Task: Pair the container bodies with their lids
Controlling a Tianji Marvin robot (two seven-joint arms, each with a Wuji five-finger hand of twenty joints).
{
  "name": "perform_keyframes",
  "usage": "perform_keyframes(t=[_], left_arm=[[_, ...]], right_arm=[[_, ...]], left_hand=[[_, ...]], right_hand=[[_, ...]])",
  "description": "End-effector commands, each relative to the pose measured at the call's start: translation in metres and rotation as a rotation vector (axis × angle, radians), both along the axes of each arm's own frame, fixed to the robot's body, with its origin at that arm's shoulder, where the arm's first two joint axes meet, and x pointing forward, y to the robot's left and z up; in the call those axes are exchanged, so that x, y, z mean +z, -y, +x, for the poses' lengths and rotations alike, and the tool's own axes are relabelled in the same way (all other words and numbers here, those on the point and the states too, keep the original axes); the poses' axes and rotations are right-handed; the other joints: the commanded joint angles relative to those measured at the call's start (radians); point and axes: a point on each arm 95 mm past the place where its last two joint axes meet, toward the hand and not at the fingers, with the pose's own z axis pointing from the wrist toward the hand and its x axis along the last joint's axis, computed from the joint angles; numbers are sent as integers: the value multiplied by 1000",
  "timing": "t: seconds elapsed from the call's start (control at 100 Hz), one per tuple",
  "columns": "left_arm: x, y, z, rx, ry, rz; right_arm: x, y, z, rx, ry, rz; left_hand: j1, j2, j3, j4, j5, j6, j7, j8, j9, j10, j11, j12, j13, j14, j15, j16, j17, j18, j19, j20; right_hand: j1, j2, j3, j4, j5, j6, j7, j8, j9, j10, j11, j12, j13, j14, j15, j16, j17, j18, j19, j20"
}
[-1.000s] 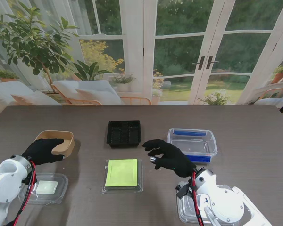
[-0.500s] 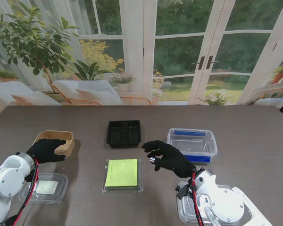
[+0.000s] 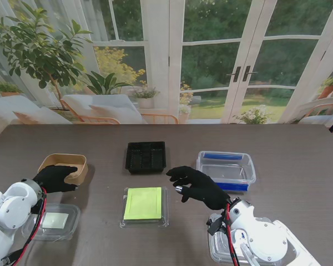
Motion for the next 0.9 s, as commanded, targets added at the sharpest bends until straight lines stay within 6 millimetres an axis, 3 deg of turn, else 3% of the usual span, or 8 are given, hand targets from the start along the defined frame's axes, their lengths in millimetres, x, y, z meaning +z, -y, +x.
perform_keyframes(t=[0.0,0.41,0.55,0.62,0.67,0.77,0.83,0.89], left_arm=[[-2,0,2,-9,-24,7],[-10,-3,11,-30,-29,22],[-14,-3,15,-40,-33,21],[-15,-2,16,-44,-34,18],[-16,-1,18,-46,-35,15],[-17,1,20,-60,-32,22],[-18,1,21,-62,-12,23],[-18,2,22,-63,0,22]], right_arm=[[-1,-4,-4,20,-10,-1],[-3,-5,-4,28,-16,0],[-3,-6,-5,31,-19,1],[-4,-6,-5,32,-21,2],[-4,-6,-5,33,-23,4],[-4,-6,-5,36,-26,6],[-4,-6,-5,37,-27,7],[-4,-6,-6,38,-28,7]], left_hand=[[-15,-39,29,-26,-11,12,-2,-2,-9,-18,-3,-3,-12,-11,-6,-1,-10,-30,-33,-12],[52,-76,108,-44,87,-18,54,36,109,-34,37,44,92,-12,72,47,58,-45,88,20],[106,-9,-86,-35,125,-39,78,58,158,-48,52,69,135,-16,104,69,-14,-61,368,9],[218,76,-382,-11,140,-46,82,57,177,-54,57,77,151,-19,113,75,-36,-67,485,-65],[115,-75,83,-40,151,-51,88,58,194,-58,62,83,165,-20,123,82,-36,-69,529,-74],[108,-94,154,-52,194,-66,117,69,243,-67,83,100,211,-19,157,102,-9,-67,582,-53],[261,60,-354,-19,229,-84,148,86,291,-78,98,129,255,-16,184,131,19,-59,628,-37],[300,69,-406,-12,255,-99,170,95,326,-84,116,143,286,-14,212,148,41,-57,660,-23]], right_hand=[[-9,24,-27,-12,-4,-3,-4,4,11,-6,-7,-9,14,2,-7,-10,-518,-18,-19,37],[-8,27,-26,-12,-3,0,-3,3,16,-3,-5,-9,19,6,-5,-10,-516,-17,-15,36],[-9,27,-26,-12,-4,1,-2,3,16,0,-5,-10,19,6,-4,-10,-516,-17,-13,35],[-8,28,-25,-12,-2,2,-1,3,17,1,-4,-9,19,7,-4,-10,-516,-18,-13,35],[-8,29,-25,-12,-4,1,-2,3,17,-1,-4,-9,20,4,-3,-10,-516,-17,-12,35],[-8,30,-26,-12,-4,3,-1,2,17,0,-4,-9,19,6,-3,-10,-515,-17,-11,34],[-8,31,-26,-11,-4,4,-1,2,15,-1,-5,-10,20,7,-3,-10,-517,-17,-11,34],[-8,34,-26,-11,-5,2,-1,2,16,1,-4,-10,20,7,-3,-10,-516,-17,-10,34]])
